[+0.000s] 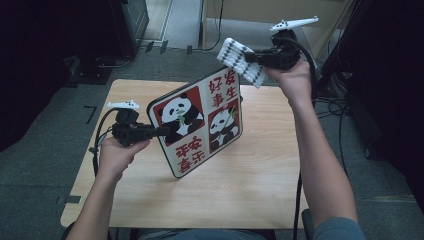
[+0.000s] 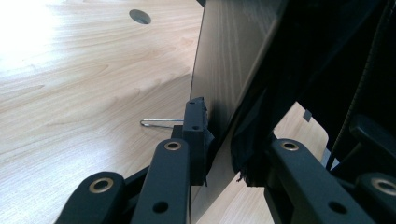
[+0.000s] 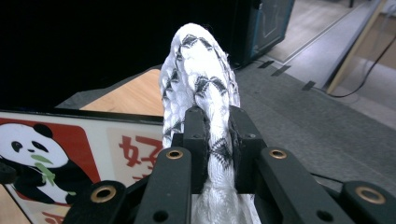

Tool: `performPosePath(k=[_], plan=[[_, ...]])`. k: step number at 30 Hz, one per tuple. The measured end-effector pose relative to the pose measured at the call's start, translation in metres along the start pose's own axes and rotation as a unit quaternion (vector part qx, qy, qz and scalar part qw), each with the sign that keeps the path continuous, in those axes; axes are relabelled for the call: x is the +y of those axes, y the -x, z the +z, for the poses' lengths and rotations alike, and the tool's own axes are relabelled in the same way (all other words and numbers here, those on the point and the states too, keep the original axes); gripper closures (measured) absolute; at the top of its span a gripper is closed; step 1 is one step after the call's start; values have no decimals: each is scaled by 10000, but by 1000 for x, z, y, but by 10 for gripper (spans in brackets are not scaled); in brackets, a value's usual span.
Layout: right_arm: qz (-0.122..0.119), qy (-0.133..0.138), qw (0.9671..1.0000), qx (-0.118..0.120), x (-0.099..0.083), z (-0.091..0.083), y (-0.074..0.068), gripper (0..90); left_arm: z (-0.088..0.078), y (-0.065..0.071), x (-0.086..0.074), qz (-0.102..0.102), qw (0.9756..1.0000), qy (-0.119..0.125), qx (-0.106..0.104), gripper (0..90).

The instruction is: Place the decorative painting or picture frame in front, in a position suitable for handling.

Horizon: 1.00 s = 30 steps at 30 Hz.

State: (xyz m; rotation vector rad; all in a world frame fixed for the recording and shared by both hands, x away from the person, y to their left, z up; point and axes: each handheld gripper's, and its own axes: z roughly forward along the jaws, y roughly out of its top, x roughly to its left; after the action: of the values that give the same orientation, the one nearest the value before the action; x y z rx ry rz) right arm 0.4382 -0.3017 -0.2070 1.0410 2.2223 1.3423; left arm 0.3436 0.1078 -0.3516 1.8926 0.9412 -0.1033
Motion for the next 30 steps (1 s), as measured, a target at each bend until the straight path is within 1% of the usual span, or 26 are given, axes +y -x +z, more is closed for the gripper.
performPosePath(k=[5, 8, 11, 15, 20, 26, 30], plan=[[55, -174, 9996, 209, -2, 21, -6, 801, 0, -1, 0, 33, 10000, -2, -17, 766], [26, -257, 9994, 208, -6, 30, -9, 798, 0, -1, 0, 40, 10000, -8, -18, 768], [11, -309, 9993, 190, -9, 34, -9, 791, 0, -1, 0, 44, 10000, -11, -19, 768], [75, -366, 9990, 224, -15, 38, -8, 779, 0, -1, 0, 44, 10000, -5, -21, 768], [136, -461, 9983, 340, -21, 44, -6, 795, 0, -1, 0, 54, 10000, -5, -25, 770], [86, -466, 9982, 358, -25, 49, -7, 811, 0, -2, -1, 67, 10000, -5, -35, 771], [105, -463, 9982, 364, -28, 49, -5, 812, -1, -2, -1, 62, 10000, -3, -45, 771]])
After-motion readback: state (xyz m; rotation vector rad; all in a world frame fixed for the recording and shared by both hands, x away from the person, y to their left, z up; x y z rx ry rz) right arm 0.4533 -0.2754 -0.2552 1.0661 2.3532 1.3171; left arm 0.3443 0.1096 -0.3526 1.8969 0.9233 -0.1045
